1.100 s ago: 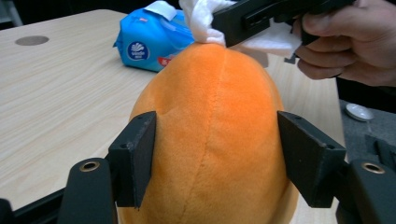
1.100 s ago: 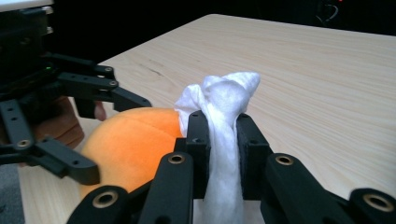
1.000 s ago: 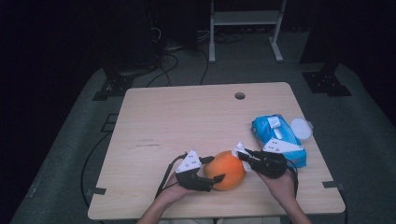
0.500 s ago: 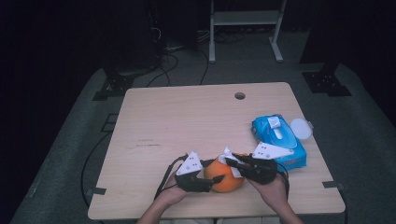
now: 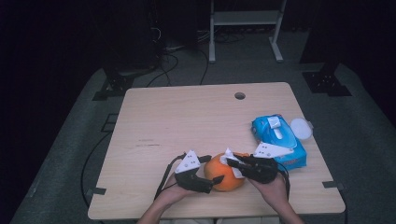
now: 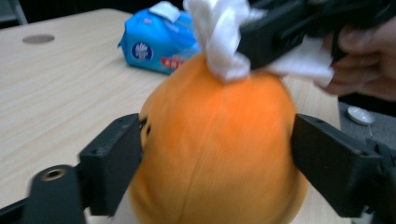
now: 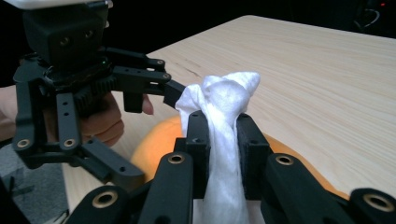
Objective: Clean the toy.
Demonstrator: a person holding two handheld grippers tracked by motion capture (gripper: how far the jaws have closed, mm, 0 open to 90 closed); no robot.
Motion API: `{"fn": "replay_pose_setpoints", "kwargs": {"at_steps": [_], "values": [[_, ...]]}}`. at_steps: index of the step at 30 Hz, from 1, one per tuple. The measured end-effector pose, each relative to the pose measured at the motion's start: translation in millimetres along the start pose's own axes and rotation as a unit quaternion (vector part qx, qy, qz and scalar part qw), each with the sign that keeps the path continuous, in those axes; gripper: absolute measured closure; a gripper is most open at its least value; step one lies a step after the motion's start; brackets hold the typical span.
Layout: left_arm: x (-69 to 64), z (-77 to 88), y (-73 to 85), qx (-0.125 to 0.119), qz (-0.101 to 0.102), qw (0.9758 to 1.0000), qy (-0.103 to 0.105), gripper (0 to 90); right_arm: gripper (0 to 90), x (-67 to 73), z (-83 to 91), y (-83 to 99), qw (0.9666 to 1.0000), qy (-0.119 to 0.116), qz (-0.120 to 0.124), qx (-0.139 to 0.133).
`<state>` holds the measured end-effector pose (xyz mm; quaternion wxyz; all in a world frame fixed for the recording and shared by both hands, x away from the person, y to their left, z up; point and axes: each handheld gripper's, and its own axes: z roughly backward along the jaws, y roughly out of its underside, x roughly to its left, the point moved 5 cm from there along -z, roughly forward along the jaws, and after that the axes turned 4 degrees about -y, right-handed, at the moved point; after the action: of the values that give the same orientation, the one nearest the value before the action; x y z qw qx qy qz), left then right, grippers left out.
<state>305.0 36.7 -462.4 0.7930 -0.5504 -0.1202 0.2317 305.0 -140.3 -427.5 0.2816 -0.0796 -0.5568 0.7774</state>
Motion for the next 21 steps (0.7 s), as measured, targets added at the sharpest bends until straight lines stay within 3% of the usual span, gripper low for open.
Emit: {"fn": "replay_pose_setpoints", "kwargs": {"at_steps": [4, 8, 10, 12, 14, 17, 21], "values": [[-4.0, -0.3, -2.9, 0.001, -0.01, 0.9999, 0.004, 27.4, 77.2, -7.8, 2.9, 1.8, 0.9999, 0.013, 0.0, 0.0], [-8.3, 0.5, -2.6, -0.005, -0.013, 0.9995, 0.03, 28.3, 77.1, -25.9, 10.3, 7.7, 0.9991, 0.037, -0.022, -0.007], [-9.0, 0.0, -1.0, -0.002, -0.019, 0.9993, 0.032, 21.9, 77.2, -27.8, 11.9, 8.1, 0.9989, 0.042, -0.021, -0.004], [-6.5, -4.5, 3.0, 0.014, -0.017, 0.9997, 0.01, 12.3, 77.1, -25.3, 10.5, 6.9, 0.999, 0.041, -0.018, -0.003], [-6.4, -7.5, 6.7, 0.023, -0.015, 0.9996, 0.008, 11.1, 77.1, -20.1, 9.1, 4.7, 0.9993, 0.032, -0.02, -0.007], [-10.2, -5.0, 3.1, 0.024, -0.041, 0.9989, -0.006, 25.6, 77.0, -4.6, 7.6, -1.4, 0.9998, 0.014, -0.004, -0.016], [-14.5, 2.1, -4.6, 0.022, -0.047, 0.9986, -0.003, 37.7, 76.9, 4.6, 5.5, -5.1, 0.9998, 0.004, 0.009, -0.02]]}}
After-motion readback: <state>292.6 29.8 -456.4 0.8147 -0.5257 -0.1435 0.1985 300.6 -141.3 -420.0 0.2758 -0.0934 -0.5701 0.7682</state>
